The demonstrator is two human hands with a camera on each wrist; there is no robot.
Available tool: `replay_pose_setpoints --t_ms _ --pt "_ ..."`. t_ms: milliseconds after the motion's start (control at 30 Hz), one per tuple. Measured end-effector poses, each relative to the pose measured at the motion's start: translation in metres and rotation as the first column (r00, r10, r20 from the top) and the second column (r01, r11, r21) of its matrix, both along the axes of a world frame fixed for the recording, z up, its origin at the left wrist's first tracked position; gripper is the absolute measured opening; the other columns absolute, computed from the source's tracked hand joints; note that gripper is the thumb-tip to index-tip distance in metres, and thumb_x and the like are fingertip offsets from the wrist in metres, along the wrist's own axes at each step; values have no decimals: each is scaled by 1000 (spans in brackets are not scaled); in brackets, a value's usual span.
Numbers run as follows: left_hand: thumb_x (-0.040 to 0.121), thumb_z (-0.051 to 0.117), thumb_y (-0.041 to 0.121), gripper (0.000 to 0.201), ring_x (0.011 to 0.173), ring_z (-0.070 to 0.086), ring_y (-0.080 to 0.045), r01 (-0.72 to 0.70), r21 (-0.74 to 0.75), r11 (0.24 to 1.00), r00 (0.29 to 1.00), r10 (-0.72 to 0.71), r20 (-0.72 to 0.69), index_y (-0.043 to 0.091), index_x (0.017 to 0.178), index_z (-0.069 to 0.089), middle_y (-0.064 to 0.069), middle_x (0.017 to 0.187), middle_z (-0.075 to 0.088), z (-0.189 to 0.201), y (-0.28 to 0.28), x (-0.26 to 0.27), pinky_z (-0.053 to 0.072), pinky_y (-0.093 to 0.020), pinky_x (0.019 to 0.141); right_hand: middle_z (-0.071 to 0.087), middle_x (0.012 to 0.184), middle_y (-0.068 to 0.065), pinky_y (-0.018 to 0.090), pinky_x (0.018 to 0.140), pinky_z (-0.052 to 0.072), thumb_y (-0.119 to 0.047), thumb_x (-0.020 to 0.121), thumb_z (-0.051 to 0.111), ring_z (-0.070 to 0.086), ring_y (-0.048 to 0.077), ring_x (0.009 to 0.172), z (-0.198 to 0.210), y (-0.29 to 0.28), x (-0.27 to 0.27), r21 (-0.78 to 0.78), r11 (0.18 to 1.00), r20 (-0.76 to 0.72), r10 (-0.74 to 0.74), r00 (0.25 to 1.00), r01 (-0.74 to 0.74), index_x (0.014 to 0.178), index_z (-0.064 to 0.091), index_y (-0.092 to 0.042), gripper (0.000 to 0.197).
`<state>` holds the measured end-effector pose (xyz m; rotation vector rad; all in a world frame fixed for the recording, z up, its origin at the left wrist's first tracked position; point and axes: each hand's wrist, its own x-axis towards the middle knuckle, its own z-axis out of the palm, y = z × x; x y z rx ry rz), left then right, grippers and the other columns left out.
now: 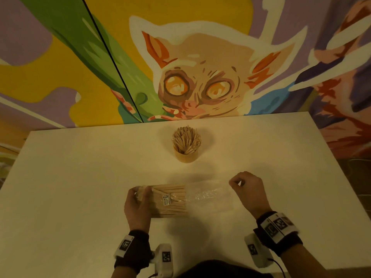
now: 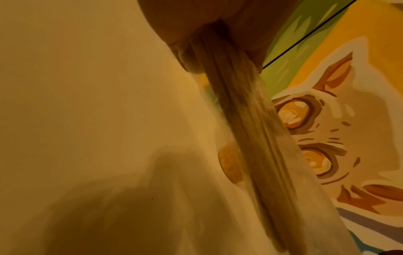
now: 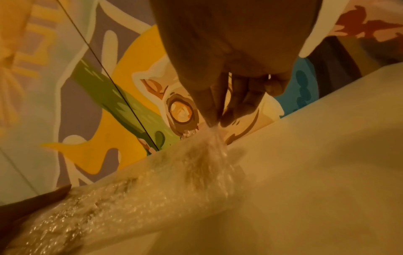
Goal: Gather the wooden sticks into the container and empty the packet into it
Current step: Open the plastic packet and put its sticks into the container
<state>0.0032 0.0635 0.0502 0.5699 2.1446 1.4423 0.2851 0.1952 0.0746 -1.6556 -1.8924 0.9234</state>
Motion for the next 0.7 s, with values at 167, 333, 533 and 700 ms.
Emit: replay_pose_setpoints --t_ms 167,333,533,700 --pt "92 63 20 10 73 57 -19 -8 34 999 998 6 57 10 92 60 -4 83 64 5 1 1 46 -29 62 71 75 11 27 67 42 0 87 61 58 15 67 13 1 -3 -372 926 -441 -113 890 -66 71 67 1 17" --pt "91 64 27 7 73 61 -27 -53 24 998 980 47 194 27 85 63 -9 85 66 0 -2 -5 54 -52 69 71 104 27 42 92 47 -1 94 49 68 38 101 27 -1 -6 -590 782 -667 -330 668 -203 78 67 -1 24" --pt "94 60 23 6 74 63 -25 -44 67 997 959 23 282 22 98 65 -6 87 66 3 0 -4 53 -45 65 71 109 24 35 74 60 4 96 48 71 37 96 31 -10 -4 -721 617 -593 -314 741 -315 111 64 7 21" --pt "96 56 21 8 71 61 -20 4 85 996 955 -29 296 20 92 63 -5 84 64 7 3 4 50 -33 59 76 82 8 29 56 47 -21 95 61 63 17 54 35 -23 -16 -628 662 -459 108 882 -409 93 72 3 27"
